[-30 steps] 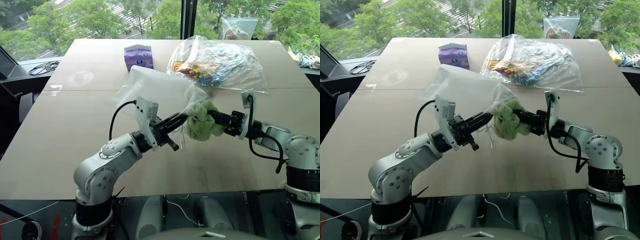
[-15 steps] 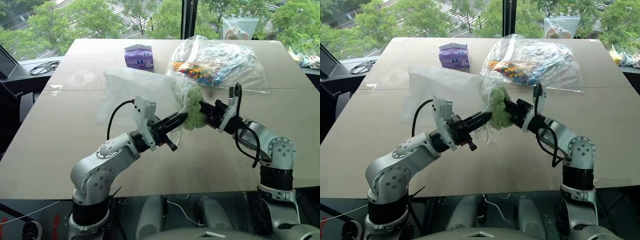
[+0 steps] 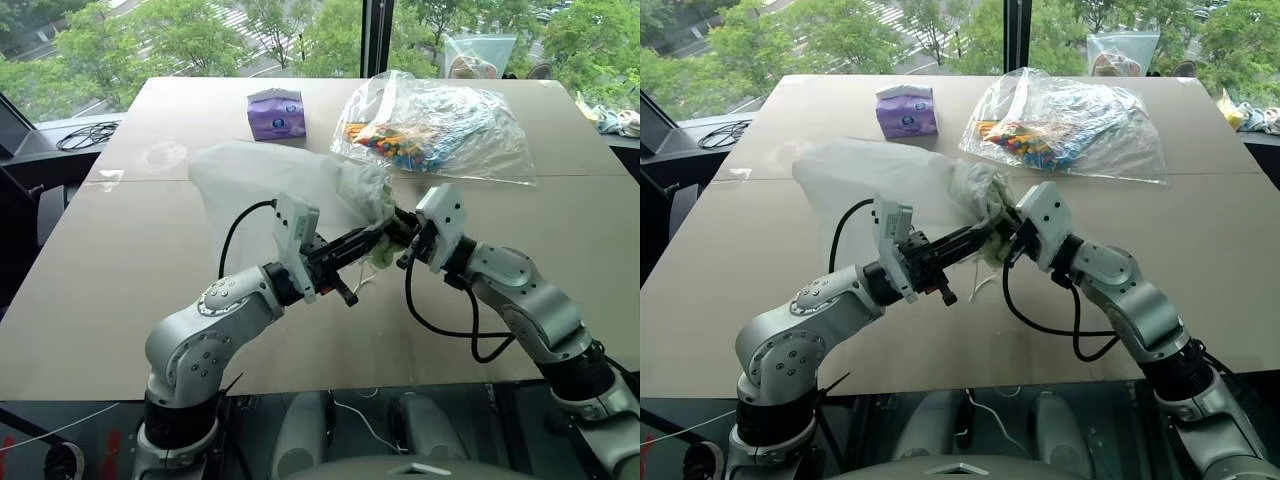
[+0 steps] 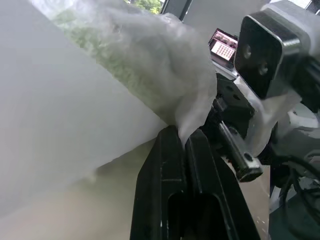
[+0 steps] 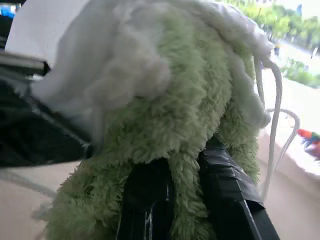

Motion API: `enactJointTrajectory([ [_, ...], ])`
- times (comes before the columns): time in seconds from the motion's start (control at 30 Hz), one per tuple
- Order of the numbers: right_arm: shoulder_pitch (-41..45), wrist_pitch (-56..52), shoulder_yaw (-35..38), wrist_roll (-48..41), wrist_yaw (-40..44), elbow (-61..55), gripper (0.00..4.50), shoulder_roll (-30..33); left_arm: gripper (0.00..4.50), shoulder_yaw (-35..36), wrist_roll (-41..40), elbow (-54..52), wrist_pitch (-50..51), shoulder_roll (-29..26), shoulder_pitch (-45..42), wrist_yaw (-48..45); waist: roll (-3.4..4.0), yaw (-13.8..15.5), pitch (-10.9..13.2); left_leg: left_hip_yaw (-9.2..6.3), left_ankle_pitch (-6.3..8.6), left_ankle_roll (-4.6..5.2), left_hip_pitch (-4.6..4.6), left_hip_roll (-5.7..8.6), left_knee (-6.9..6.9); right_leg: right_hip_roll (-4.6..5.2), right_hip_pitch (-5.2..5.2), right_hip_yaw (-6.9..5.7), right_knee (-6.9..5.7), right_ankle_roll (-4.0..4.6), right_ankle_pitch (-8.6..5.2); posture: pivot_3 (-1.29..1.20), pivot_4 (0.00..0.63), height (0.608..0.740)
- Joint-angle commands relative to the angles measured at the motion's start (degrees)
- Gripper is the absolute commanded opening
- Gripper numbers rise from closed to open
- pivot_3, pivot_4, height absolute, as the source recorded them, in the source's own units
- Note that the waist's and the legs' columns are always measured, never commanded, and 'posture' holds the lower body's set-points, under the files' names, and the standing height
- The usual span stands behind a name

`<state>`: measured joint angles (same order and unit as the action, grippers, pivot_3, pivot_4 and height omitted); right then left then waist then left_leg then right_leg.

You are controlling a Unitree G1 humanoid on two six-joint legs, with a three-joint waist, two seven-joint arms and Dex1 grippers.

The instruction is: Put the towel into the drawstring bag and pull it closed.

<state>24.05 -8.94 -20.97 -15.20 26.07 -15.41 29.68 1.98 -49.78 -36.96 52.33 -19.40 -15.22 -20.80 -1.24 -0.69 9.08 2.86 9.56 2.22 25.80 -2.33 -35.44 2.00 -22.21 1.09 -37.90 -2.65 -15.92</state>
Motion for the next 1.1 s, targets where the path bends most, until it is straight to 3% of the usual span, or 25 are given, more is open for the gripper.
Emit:
enactJointTrajectory([
  [0.03, 1.0, 12.1, -1.3, 10.7, 2.4, 3.2, 0.02, 1.0, 0.0, -0.2, -1.3, -0.6, -1.2, -0.3, -1.1, -1.0, 0.0, 0.0, 0.0, 0.0, 0.0, -0.01, 0.0, 0.0, 0.0, 0.0, 0.0, 0.0, 0.0, 0.0, 0.0, 0.0, 0.15, 0.74],
  [0.23, 2.3, 20.3, -1.5, 23.9, 2.3, 8.5, 0.02, 2.3, 0.0, -0.4, -1.5, -0.3, -1.3, -0.4, -1.4, -1.1, 0.0, 0.1, 0.0, 0.01, -0.03, -0.05, -0.01, 0.0, -0.01, 0.02, 0.01, 0.01, -0.02, 0.0, 0.01, 0.0, 0.15, 0.74],
  [0.33, 1.6, 19.6, 0.6, 20.3, 3.7, 7.2, 0.02, 0.0, 0.0, -0.6, -1.8, -0.1, -1.2, -0.2, -1.5, -1.0, -0.01, 0.1, 0.0, -0.02, -0.04, -0.07, -0.01, -0.01, 0.0, 0.02, 0.02, -0.02, -0.03, 0.0, 0.0, 0.0, 0.15, 0.74],
  [0.47, -0.1, -0.1, 8.6, -3.7, 2.7, -2.3, 0.02, -10.1, 0.0, -0.8, -2.4, 0.1, -0.9, -0.1, -1.4, -1.0, -0.01, 0.0, 0.0, -0.06, -0.05, -0.09, -0.04, -0.05, 0.0, 0.03, 0.07, -0.04, -0.08, 0.01, 0.01, 0.0, 0.15, 0.74],
  [0.5, 0.4, -7.7, 11.2, -14.5, 1.1, -5.1, 0.02, -11.9, 0.0, -0.8, -2.5, 0.1, -0.9, -0.2, -1.5, -1.0, -0.01, 0.0, 0.0, -0.07, -0.05, -0.09, -0.05, -0.06, 0.0, 0.04, 0.08, -0.05, -0.1, 0.0, 0.02, 0.0, 0.15, 0.74],
  [0.6, 2.0, -24.1, 17.5, -42.9, -4.1, -10.6, 0.02, -13.4, 0.0, -1.1, -2.9, 0.1, -0.9, -0.3, -1.5, -0.9, -0.02, 0.1, 0.0, -0.11, -0.05, -0.09, -0.05, -0.1, -0.01, 0.31, 0.13, -0.15, -0.12, 0.02, 0.03, 0.0, 0.15, 0.74],
  [0.67, 2.8, -29.4, 21.1, -55.6, -8.5, -10.5, 0.02, -13.4, 0.0, -1.3, -3.0, 0.1, -1.0, -0.5, -1.6, -0.9, -0.02, 0.1, 0.0, -0.13, -0.04, -0.1, -0.06, -0.07, -0.01, 0.45, 0.17, -0.2, -0.1, 0.03, 0.03, 0.0, 0.15, 0.74],
  [0.87, 2.1, -36.0, 24.9, -81.1, -20.3, -7.4, 0.02, -12.4, 0.0, -1.6, -3.4, 0.2, -1.4, -1.0, -1.5, -0.9, -0.02, 0.0, 0.0, -0.1, -0.04, -0.07, -0.06, 0.01, 0.02, 0.56, 0.15, -0.08, -0.08, 0.22, -0.08, 0.0, 0.15, 0.74],
  [0.93, 2.3, -34.4, 24.7, -89.4, -28.4, -4.8, 0.02, -13.6, 0.0, -1.7, -3.3, 0.1, -1.7, -1.2, -1.5, -0.9, -0.02, -0.1, 0.0, -0.1, -0.04, -0.07, -0.05, 0.01, 0.03, 0.54, 0.13, -0.06, -0.08, 0.22, -0.07, 0.0, 0.15, 0.74],
  [1.0, 2.9, -31.7, 24.7, -96.2, -36.7, -2.3, 0.02, -16.2, 0.0, -1.9, -2.8, 0.2, -2.2, -1.5, -1.5, -1.0, -0.02, -0.2, 0.0, -0.09, -0.04, -0.06, -0.05, 0.0, 0.03, 0.48, 0.13, -0.03, -0.08, 0.19, -0.06, 0.0, 0.15, 0.74],
  [1.1, 4.0, -28.5, 27.8, -97.8, -50.0, 1.2, 0.02, -25.6, 0.0, -3.4, 1.1, 0.9, -4.3, -2.7, -1.7, -1.6, 0.0, -0.3, 0.0, -0.09, -0.05, -0.05, -0.05, -0.04, 0.04, 0.28, 0.09, 0.04, -0.1, 0.05, 0.02, 0.0, 0.15, 0.74],
])
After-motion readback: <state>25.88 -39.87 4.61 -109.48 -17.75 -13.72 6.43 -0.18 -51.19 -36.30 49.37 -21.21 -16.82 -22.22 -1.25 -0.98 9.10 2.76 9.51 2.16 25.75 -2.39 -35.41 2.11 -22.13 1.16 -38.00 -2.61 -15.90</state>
